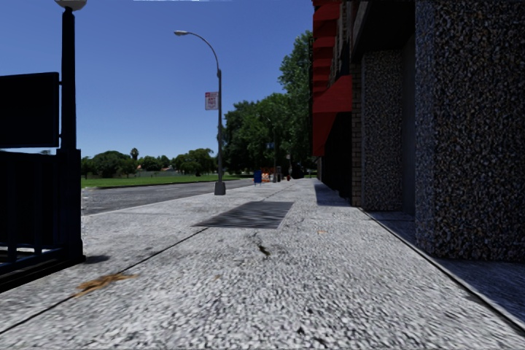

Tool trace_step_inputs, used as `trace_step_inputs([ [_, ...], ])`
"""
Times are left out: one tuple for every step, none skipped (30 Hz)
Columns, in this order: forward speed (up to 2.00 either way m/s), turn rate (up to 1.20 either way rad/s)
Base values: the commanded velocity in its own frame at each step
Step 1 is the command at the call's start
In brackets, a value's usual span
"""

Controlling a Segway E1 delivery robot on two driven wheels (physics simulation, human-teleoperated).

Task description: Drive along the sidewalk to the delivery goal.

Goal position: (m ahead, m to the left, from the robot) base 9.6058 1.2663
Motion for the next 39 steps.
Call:
trace_step_inputs([
  [2.00, 0.39],
  [2.00, 0.39],
  [2.00, 0.39],
  [2.00, 0.39],
  [2.00, 0.39],
  [2.00, 0.39],
  [2.00, 0.39],
  [2.00, 0.39],
  [2.00, 0.39],
  [2.00, 0.39],
  [2.00, 0.39],
  [2.00, 0.39],
  [2.00, 0.39],
  [2.00, 0.39],
  [2.00, 0.39],
  [2.00, 0.38],
  [2.00, 0.37],
  [2.00, 0.37],
  [2.00, 0.37],
  [2.00, 0.37],
  [2.00, 0.37],
  [2.00, 0.37],
  [2.00, 0.37],
  [2.00, 0.37],
  [2.00, 0.37],
  [2.00, 0.37],
  [2.00, 0.37],
  [2.00, 0.37],
  [2.00, 0.37],
  [2.00, 0.37],
  [2.00, 0.37],
  [2.00, 0.37],
  [2.00, 0.00],
  [2.00, 0.00],
  [2.00, 0.00],
  [2.00, 0.00],
  [2.00, 0.00],
  [2.00, 0.00],
  [2.00, 0.00],
])
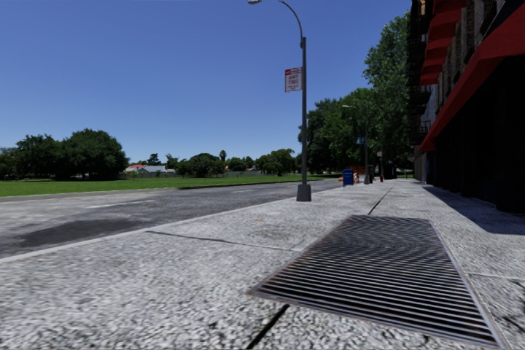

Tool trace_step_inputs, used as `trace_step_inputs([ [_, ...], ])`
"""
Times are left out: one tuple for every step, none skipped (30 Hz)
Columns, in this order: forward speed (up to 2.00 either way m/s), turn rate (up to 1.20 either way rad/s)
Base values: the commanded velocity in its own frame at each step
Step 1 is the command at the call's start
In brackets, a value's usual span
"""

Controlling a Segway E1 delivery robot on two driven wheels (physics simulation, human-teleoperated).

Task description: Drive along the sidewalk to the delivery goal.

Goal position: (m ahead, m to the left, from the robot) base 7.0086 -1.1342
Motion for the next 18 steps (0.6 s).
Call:
trace_step_inputs([
  [2.00, 0.00],
  [2.00, 0.00],
  [2.00, 0.00],
  [2.00, 0.00],
  [2.00, 0.00],
  [2.00, 0.00],
  [2.00, 0.00],
  [2.00, 0.00],
  [2.00, 0.00],
  [2.00, 0.00],
  [2.00, 0.00],
  [2.00, 0.00],
  [2.00, 0.00],
  [2.00, 0.00],
  [2.00, 0.00],
  [2.00, 0.00],
  [2.00, 0.00],
  [2.00, 0.00],
])
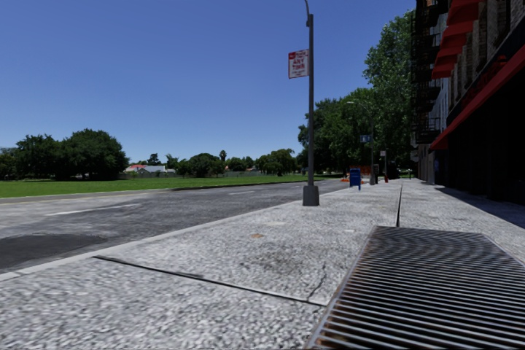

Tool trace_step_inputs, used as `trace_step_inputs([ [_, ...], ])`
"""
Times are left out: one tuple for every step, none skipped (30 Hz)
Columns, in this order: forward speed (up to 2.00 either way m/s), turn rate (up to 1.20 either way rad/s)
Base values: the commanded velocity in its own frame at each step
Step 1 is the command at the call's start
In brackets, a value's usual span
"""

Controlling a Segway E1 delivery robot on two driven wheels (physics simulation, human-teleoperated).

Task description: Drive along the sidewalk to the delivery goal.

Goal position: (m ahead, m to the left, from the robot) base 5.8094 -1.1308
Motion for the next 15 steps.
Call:
trace_step_inputs([
  [2.00, 0.00],
  [2.00, 0.00],
  [2.00, 0.00],
  [2.00, 0.00],
  [2.00, -0.11],
  [2.00, -0.19],
  [2.00, -0.23],
  [2.00, -0.23],
  [2.00, -0.27],
  [2.00, -0.33],
  [2.00, -0.37],
  [2.00, -0.39],
  [2.00, -0.39],
  [2.00, -0.39],
  [2.00, -0.39],
])
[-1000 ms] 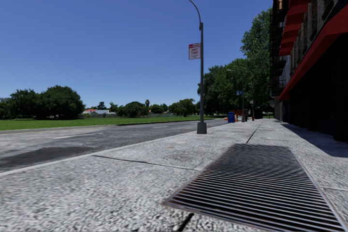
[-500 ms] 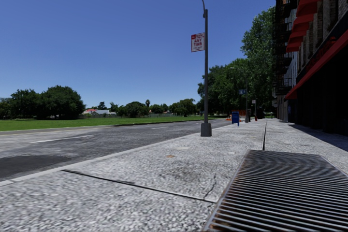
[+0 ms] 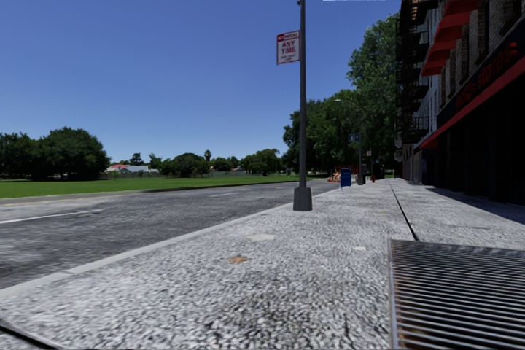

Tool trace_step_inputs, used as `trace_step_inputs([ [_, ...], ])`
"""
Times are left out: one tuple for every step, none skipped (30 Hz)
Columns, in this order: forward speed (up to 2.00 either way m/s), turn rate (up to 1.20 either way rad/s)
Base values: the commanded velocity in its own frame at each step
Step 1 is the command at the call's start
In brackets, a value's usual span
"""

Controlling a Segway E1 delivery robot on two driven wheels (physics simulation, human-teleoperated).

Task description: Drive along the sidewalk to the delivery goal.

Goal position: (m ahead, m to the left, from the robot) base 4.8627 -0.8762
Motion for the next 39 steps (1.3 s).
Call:
trace_step_inputs([
  [2.00, -0.39],
  [2.00, -0.39],
  [2.00, -0.39],
  [1.90, -0.39],
  [1.82, -0.39],
  [1.80, -0.40],
  [1.80, -0.40],
  [1.80, -0.40],
  [1.79, -0.40],
  [1.79, -0.40],
  [1.79, -0.40],
  [1.79, -0.40],
  [1.79, -0.40],
  [1.78, -0.40],
  [1.78, -0.40],
  [1.78, -0.40],
  [1.78, -0.41],
  [1.78, -0.42],
  [1.78, -0.43],
  [1.78, -0.43],
  [1.78, -0.43],
  [1.78, -0.43],
  [1.78, -0.43],
  [1.77, -0.45],
  [1.77, -0.45],
  [1.73, -0.48],
  [1.70, -0.51],
  [1.70, -0.53],
  [1.69, -0.53],
  [1.69, -0.53],
  [1.69, -0.53],
  [1.69, -0.53],
  [1.69, -0.53],
  [1.69, -0.53],
  [1.69, -0.53],
  [1.69, -0.53],
  [1.69, -0.53],
  [1.69, -0.51],
  [1.69, -0.39],
])
